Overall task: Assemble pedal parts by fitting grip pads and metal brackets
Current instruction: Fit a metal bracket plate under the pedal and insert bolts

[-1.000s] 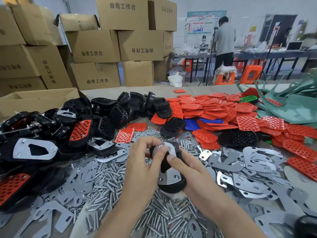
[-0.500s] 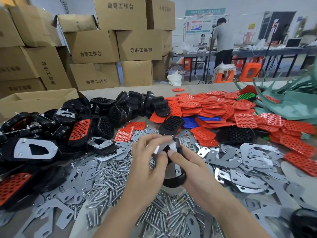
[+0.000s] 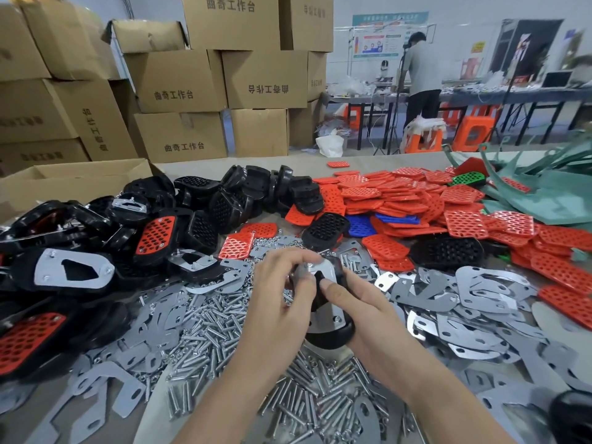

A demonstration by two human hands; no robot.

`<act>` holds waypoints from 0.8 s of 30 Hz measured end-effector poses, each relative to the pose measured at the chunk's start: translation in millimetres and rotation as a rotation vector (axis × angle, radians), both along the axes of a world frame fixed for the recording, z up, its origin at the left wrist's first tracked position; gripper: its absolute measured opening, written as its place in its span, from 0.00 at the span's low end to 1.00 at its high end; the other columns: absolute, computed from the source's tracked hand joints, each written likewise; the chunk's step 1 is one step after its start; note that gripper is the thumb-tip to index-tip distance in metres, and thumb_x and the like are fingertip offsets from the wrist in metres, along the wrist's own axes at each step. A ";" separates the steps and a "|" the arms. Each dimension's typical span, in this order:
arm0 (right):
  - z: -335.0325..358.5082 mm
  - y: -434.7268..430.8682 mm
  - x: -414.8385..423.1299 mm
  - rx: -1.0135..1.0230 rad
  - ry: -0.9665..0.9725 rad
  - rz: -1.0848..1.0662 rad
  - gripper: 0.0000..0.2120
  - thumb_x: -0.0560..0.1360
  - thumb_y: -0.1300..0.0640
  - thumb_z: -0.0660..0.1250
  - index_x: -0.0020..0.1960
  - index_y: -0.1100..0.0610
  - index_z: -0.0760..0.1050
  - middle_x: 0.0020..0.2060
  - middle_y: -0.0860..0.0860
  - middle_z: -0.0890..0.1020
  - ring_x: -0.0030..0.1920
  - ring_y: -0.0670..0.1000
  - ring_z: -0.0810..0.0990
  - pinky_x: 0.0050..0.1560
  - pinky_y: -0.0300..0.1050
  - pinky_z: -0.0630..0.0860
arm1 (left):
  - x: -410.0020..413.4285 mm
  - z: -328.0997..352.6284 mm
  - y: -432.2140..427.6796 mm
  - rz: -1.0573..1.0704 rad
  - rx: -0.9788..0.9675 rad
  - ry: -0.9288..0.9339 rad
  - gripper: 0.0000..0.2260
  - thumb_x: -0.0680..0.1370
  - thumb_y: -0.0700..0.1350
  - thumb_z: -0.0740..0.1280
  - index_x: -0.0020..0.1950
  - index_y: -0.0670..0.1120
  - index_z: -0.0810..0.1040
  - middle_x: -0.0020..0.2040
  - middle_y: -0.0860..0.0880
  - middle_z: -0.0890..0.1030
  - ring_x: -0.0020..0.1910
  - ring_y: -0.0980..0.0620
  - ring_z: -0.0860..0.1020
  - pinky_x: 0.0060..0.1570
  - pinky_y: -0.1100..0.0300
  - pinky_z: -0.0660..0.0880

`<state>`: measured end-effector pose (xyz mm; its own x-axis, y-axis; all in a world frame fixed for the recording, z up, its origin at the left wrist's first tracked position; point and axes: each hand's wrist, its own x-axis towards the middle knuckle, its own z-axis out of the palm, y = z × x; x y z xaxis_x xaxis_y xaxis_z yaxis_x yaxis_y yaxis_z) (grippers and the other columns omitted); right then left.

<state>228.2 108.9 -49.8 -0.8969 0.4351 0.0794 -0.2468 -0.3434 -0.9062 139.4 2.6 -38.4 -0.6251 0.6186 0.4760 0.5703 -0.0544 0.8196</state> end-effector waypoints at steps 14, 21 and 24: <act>-8.2 8.2 -0.6 0.036 0.004 0.000 0.12 0.80 0.52 0.67 0.61 0.49 0.83 0.59 0.53 0.86 0.62 0.52 0.84 0.57 0.43 0.81 | 5.3 -4.5 3.9 -0.036 0.032 -0.091 0.12 0.79 0.51 0.62 0.61 0.64 0.75 0.63 0.60 0.73 0.66 0.58 0.72 0.60 0.65 0.73; -12.9 9.6 -1.5 0.140 -0.011 -0.027 0.12 0.80 0.51 0.66 0.62 0.47 0.83 0.58 0.54 0.86 0.63 0.52 0.83 0.65 0.50 0.77 | 4.7 -3.7 5.5 -0.010 0.011 -0.002 0.08 0.80 0.52 0.61 0.54 0.61 0.79 0.60 0.60 0.73 0.70 0.57 0.68 0.61 0.69 0.68; -11.5 11.0 -0.5 0.114 0.002 -0.001 0.13 0.81 0.50 0.67 0.63 0.47 0.82 0.58 0.55 0.86 0.61 0.52 0.83 0.62 0.50 0.80 | 5.2 -7.0 4.7 -0.026 0.037 -0.080 0.10 0.80 0.56 0.62 0.61 0.62 0.74 0.63 0.58 0.73 0.67 0.58 0.72 0.59 0.67 0.73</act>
